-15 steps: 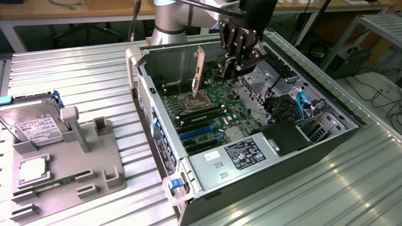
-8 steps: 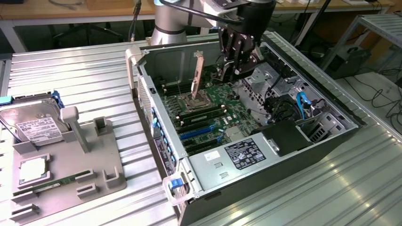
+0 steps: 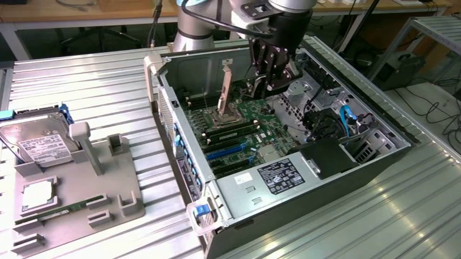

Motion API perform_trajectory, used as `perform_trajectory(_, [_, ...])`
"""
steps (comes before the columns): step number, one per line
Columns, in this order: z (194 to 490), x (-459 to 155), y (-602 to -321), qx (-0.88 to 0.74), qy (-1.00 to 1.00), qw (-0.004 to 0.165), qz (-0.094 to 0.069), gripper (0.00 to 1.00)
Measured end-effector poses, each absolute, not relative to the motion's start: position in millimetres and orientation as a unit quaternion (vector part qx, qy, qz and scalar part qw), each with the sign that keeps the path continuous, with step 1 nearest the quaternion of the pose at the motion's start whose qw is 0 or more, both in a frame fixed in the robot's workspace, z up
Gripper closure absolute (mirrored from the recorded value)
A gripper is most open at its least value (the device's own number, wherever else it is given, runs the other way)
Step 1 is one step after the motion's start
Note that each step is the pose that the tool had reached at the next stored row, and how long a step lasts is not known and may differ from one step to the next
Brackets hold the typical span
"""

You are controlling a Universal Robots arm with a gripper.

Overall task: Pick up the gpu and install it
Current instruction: 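Insert the gpu into the slot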

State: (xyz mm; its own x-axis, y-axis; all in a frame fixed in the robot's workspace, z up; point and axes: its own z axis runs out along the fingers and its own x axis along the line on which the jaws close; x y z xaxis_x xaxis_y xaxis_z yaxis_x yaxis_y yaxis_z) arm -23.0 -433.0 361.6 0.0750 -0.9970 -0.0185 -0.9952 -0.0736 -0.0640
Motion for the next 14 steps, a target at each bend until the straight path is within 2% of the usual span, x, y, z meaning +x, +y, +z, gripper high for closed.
perform_trajectory(14, [347, -32, -433, -0.714, 0.700, 0.030, -0.017, 0.72])
